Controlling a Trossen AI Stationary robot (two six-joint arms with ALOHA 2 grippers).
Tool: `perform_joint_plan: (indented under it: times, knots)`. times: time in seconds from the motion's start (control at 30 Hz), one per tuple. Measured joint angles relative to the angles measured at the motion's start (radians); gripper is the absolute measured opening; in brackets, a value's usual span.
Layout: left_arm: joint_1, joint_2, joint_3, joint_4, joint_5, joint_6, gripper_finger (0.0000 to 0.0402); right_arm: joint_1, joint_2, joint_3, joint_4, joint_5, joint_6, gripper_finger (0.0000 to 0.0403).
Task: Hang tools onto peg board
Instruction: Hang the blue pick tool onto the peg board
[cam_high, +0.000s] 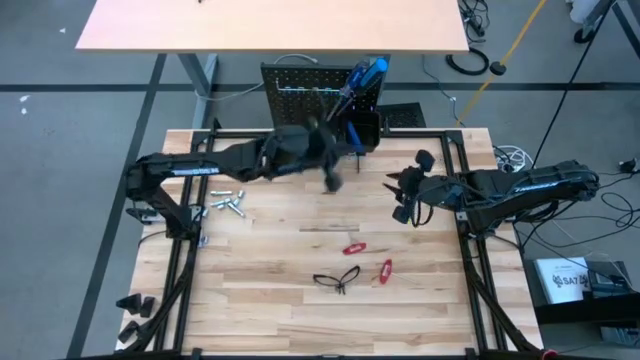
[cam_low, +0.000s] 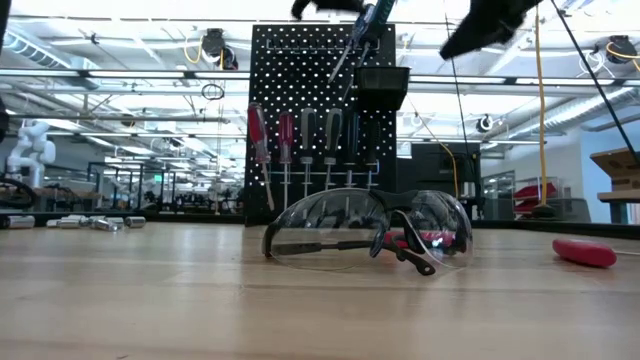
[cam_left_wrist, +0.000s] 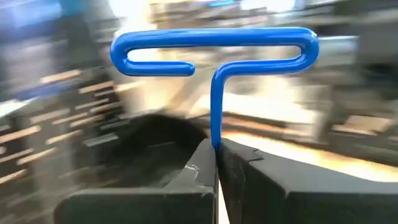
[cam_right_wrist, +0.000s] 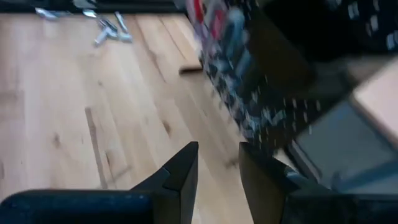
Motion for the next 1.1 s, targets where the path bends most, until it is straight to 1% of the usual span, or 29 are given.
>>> perform_joint_plan:
  times: [0.07, 0.1, 0.17, 0.23, 0.33, 0.4, 0.47, 0.53, 0.6, 0.67, 0.7, 0.83, 1.1]
  knots:
    - [-0.037, -0.030, 0.000, -0.025, 0.146, 0.019, 0.0002, 0.014, 0.004, -0.009, 0.071, -0.077, -0.078, 0.0109]
    - [-0.056, -0.046, 0.000, -0.039, 0.196, 0.026, 0.0002, 0.022, 0.004, -0.017, 0.109, -0.123, -0.115, 0.0109]
    - [-0.097, -0.072, 0.000, -0.056, 0.241, 0.032, 0.0002, 0.035, 0.004, -0.033, 0.229, -0.216, -0.174, 0.0109]
    - [-0.142, -0.092, 0.000, -0.072, 0.284, 0.063, 0.0002, 0.044, 0.004, -0.054, 0.389, -0.305, -0.214, 0.0109]
    - [-0.210, -0.112, 0.000, -0.066, 0.311, 0.104, 0.0003, 0.046, 0.023, -0.090, 0.642, -0.442, -0.223, 0.0109]
    - [-0.249, -0.115, 0.000, -0.069, 0.302, 0.119, 0.0003, 0.046, 0.047, -0.110, 0.746, -0.525, -0.220, 0.0109]
    - [-0.280, -0.114, 0.000, -0.066, 0.268, 0.133, 0.0004, 0.046, 0.084, -0.120, 0.824, -0.582, -0.216, 0.0109]
    - [-0.302, -0.106, 0.000, -0.043, 0.222, 0.135, 0.0005, 0.047, 0.134, -0.121, 0.891, -0.598, -0.196, 0.0109]
    - [-0.319, -0.096, 0.000, -0.034, 0.150, 0.135, 0.0005, 0.046, 0.185, -0.120, 0.942, -0.598, -0.189, 0.0109]
    - [-0.326, -0.089, -0.001, -0.038, 0.084, 0.138, 0.0006, 0.046, 0.223, -0.115, 0.970, -0.597, -0.216, 0.0109]
    - [-0.326, -0.088, -0.001, -0.046, 0.069, 0.140, 0.0006, 0.046, 0.234, -0.113, 0.985, -0.592, -0.230, 0.0109]
    - [-0.324, -0.089, -0.002, -0.053, 0.069, 0.141, 0.0007, 0.045, 0.261, -0.101, 1.027, -0.547, -0.245, 0.0109]
    - [-0.325, -0.081, -0.002, -0.052, 0.068, 0.134, 0.0008, 0.045, 0.307, -0.100, 1.057, -0.541, -0.269, 0.0109]
